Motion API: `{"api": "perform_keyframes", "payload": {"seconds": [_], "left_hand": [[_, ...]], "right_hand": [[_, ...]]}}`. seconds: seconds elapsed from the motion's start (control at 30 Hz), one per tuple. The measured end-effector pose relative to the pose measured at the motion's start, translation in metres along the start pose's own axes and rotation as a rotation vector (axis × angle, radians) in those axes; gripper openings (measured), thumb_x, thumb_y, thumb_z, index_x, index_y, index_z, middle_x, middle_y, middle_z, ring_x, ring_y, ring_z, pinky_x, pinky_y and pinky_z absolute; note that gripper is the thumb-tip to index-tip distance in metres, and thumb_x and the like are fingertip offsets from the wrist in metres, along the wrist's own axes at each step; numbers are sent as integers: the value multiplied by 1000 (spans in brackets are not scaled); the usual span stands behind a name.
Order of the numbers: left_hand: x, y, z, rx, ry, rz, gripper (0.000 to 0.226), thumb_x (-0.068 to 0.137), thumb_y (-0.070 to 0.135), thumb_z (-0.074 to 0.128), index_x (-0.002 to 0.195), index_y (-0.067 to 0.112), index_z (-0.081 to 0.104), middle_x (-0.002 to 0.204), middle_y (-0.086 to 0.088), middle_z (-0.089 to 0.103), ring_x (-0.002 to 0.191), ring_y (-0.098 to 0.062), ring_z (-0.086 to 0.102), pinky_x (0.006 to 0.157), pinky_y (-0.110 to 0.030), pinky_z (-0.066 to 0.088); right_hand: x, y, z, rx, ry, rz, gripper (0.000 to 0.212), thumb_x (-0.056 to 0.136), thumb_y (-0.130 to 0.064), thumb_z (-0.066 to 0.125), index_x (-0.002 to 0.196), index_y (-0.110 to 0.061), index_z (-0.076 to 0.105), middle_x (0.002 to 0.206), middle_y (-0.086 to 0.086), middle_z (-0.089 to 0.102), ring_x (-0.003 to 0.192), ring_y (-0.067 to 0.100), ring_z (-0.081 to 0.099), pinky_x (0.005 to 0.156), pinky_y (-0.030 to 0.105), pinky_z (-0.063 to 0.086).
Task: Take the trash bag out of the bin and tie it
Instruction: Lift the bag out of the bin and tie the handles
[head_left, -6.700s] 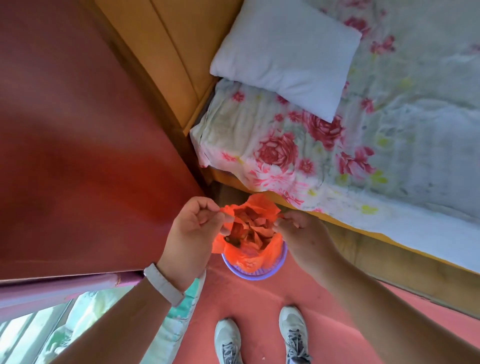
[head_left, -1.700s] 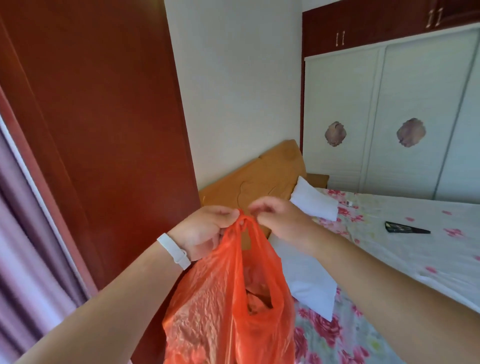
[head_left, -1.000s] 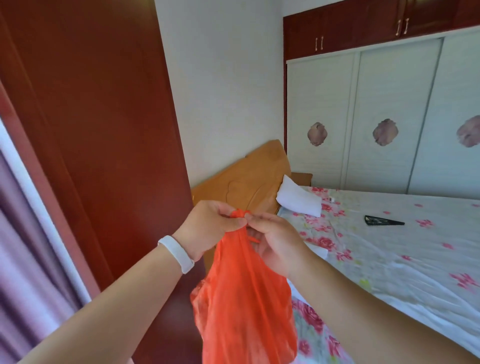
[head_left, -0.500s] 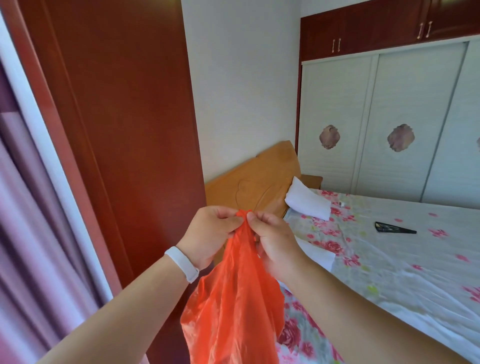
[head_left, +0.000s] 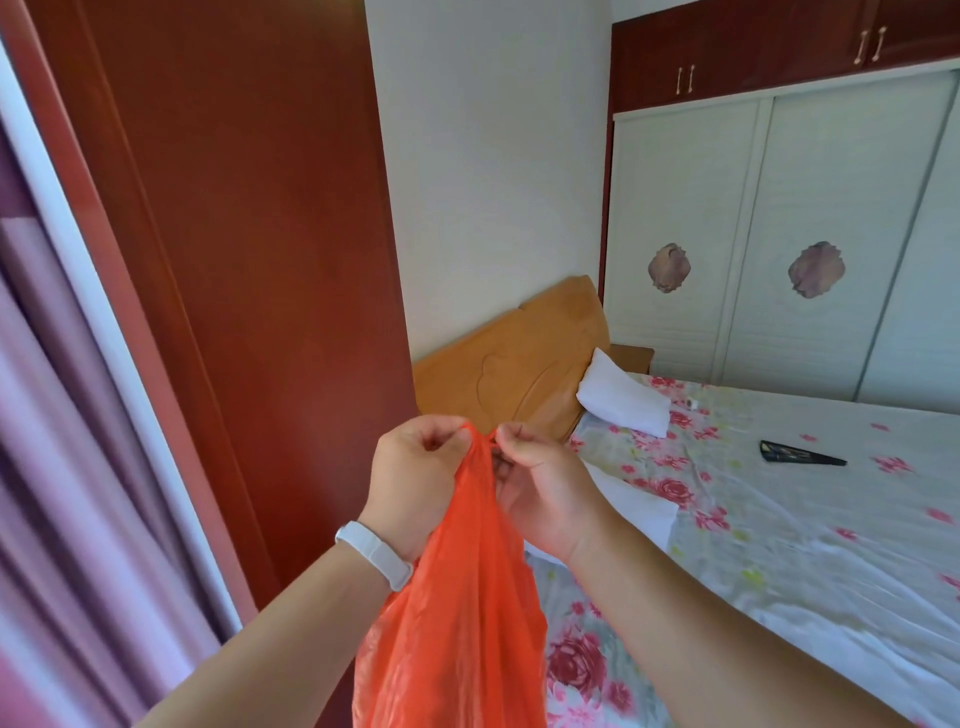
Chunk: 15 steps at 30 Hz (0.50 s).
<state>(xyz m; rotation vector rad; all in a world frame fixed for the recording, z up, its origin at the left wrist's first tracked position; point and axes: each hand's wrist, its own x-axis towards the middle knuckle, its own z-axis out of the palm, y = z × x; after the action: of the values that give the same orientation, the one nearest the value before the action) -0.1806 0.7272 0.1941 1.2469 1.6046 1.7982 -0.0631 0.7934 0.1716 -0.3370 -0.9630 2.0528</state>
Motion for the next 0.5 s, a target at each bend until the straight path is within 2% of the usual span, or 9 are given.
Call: {"api": "perform_keyframes", "payload": {"seconds": [0.07, 0.13, 0.23, 0.33, 0.4, 0.5], "left_hand": [[2, -1, -2, 57, -24, 35, 12, 82, 10, 67, 88, 19, 73, 83, -5, 72, 77, -16, 67, 74, -30, 54], [7, -2, -6, 224, -42, 108, 15, 81, 9, 67, 90, 21, 72, 82, 0, 71, 76, -12, 67, 71, -24, 52], [15, -2, -12, 421, -76, 178, 16, 79, 9, 67, 85, 24, 71, 78, 5, 70, 69, -8, 64, 67, -21, 49], [18, -7, -12, 284, -69, 112, 17, 79, 3, 66, 79, 20, 67, 78, -2, 68, 70, -15, 63, 68, -26, 51], [17, -12, -12, 73, -57, 34, 17, 78, -4, 63, 74, 12, 63, 75, -8, 62, 68, -17, 58, 67, -28, 50], [18, -20, -14, -203, -25, -85, 24, 79, -12, 58, 70, 11, 58, 60, -1, 57, 55, -11, 54, 55, -18, 46]], "right_hand": [[2, 2, -3, -11, 13, -9, 13, 94, -6, 55, 83, -6, 61, 74, 11, 63, 67, 20, 60, 68, 31, 53], [2, 5, -6, -29, 23, -14, 11, 92, -2, 55, 84, -4, 62, 79, 14, 65, 73, 22, 63, 74, 33, 55], [5, 9, -9, -117, 100, -16, 13, 94, -2, 54, 85, -5, 62, 81, 14, 67, 73, 22, 66, 70, 35, 55], [11, 8, -9, -108, 212, 1, 7, 94, -5, 56, 90, -5, 61, 81, 14, 66, 74, 23, 65, 72, 40, 55], [14, 5, -9, -48, 261, 28, 8, 94, -7, 57, 87, -6, 60, 74, 12, 67, 68, 21, 65, 65, 37, 56], [16, -2, -16, -20, 331, 63, 15, 96, -10, 56, 82, -7, 59, 66, 7, 64, 62, 16, 63, 56, 30, 52]]}}
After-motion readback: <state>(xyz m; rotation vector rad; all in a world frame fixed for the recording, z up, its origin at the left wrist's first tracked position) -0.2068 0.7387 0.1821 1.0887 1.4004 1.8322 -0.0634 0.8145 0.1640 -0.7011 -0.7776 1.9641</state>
